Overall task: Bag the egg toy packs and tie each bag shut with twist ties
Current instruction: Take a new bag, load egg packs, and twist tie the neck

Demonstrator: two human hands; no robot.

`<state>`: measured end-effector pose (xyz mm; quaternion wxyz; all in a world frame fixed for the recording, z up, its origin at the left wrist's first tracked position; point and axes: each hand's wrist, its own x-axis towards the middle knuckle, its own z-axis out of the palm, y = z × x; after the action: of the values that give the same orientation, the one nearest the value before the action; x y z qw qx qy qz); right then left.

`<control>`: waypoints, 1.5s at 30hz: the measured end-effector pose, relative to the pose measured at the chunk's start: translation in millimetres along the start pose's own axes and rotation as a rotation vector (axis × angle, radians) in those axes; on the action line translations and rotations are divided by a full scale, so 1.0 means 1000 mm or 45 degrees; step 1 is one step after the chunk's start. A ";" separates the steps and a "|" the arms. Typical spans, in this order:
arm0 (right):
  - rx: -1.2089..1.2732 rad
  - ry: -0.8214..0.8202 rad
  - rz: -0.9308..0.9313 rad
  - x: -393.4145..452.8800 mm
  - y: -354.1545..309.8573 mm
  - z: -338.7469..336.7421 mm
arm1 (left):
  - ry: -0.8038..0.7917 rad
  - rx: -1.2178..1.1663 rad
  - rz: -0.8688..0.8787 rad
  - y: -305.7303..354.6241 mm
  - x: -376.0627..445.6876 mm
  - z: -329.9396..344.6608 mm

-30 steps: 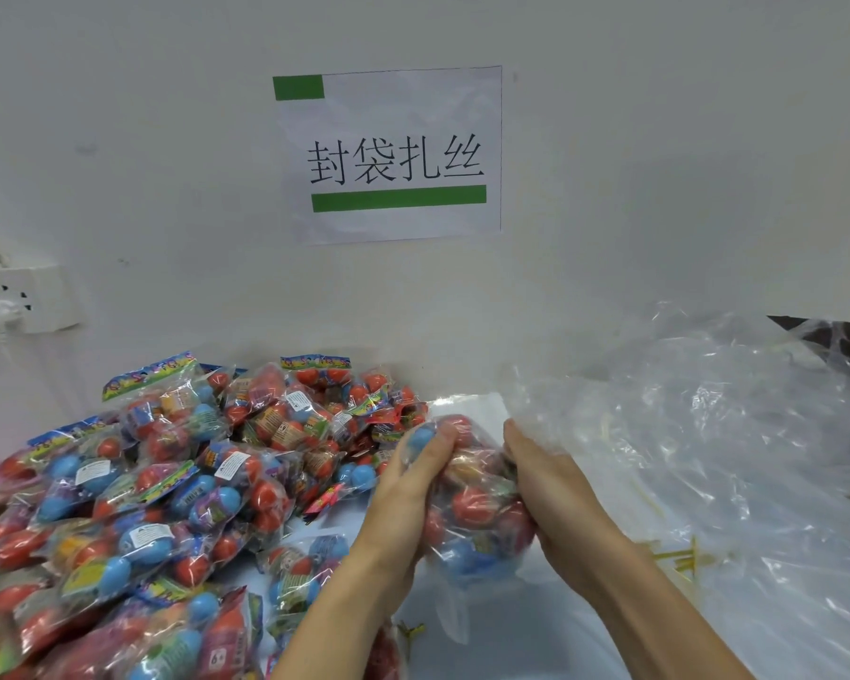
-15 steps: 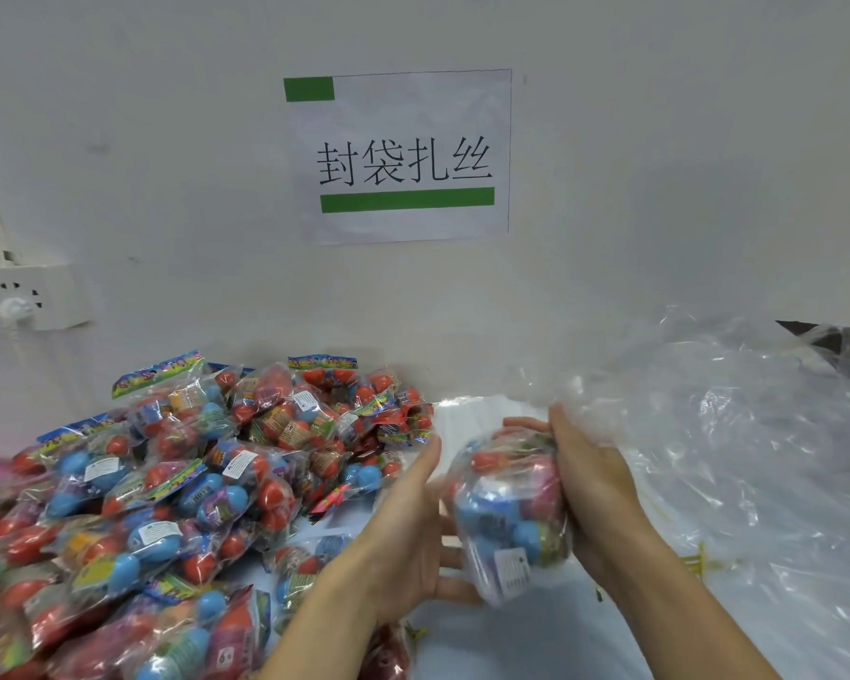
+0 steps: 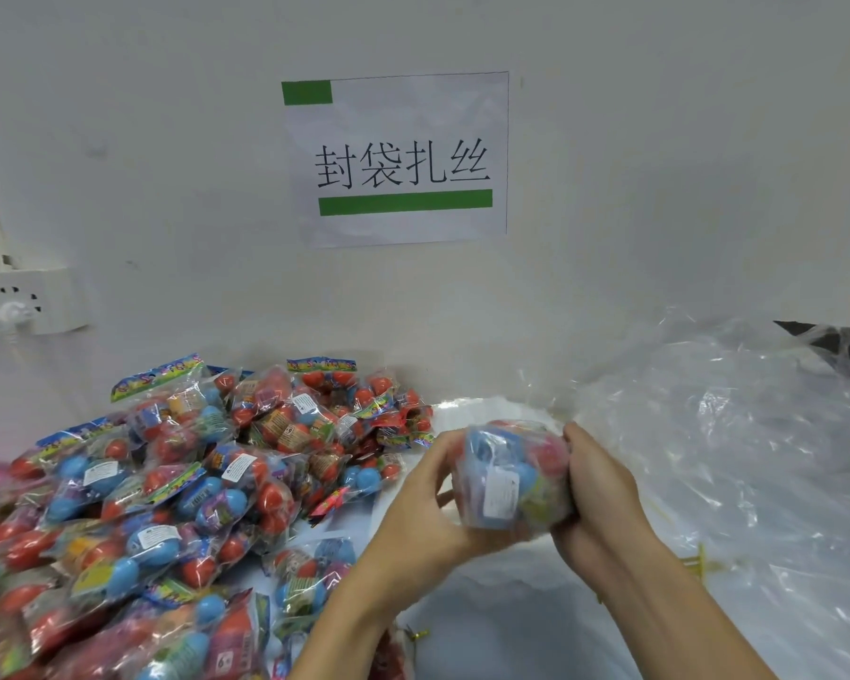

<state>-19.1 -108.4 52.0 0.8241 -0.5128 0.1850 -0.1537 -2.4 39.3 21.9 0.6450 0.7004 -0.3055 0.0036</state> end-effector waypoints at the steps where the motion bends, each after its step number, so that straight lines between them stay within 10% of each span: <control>1: -0.062 -0.024 -0.028 0.000 0.001 0.001 | 0.043 -0.046 -0.005 0.001 0.001 -0.002; 22: -0.445 -0.428 -0.457 -0.020 0.002 0.003 | 0.010 -0.758 -0.763 0.004 0.004 -0.009; 32: -0.015 0.160 -0.181 0.012 0.005 -0.007 | -0.034 0.181 -0.080 -0.009 -0.001 -0.001; 45: -0.193 -0.121 -0.242 0.004 -0.003 -0.003 | 0.042 0.017 -0.032 -0.011 0.003 -0.008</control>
<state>-17.2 -114.0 53.1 0.7725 -0.5956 0.1075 -0.1923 8.0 45.0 14.5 0.6451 0.7085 -0.2860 0.0089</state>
